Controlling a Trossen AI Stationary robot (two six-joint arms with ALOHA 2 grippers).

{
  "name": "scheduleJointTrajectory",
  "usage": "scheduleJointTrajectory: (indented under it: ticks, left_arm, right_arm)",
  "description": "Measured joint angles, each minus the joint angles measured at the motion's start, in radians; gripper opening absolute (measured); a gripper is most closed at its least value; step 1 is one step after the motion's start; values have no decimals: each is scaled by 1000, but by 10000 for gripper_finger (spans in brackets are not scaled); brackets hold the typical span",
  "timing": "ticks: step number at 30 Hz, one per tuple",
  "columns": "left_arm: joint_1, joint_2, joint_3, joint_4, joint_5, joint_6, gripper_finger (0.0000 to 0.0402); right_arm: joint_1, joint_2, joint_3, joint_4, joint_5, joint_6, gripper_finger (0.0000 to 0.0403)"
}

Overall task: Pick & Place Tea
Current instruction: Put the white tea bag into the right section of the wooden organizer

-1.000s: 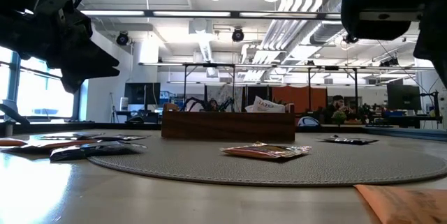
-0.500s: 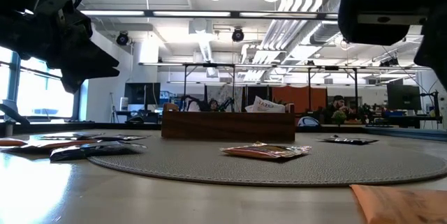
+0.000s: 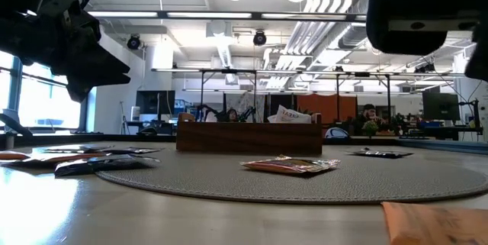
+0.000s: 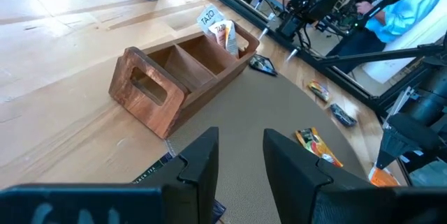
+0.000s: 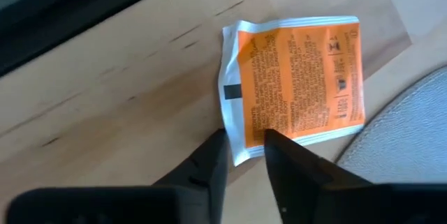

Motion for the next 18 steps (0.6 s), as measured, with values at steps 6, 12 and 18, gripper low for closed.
scheduleJointTrajectory:
  ticks: [6,12,18]
  left_arm:
    - [0,0,0,0,0,0,112]
    - [0,0,0,0,0,0,112]
    - [0,0,0,0,0,0,112]
  right_arm:
    - [-10,-3,-1,14,-20,37,10]
    - [-34,-68,-3,11,39,65,10]
    - [-100,-211,-2,-4,156,205,5]
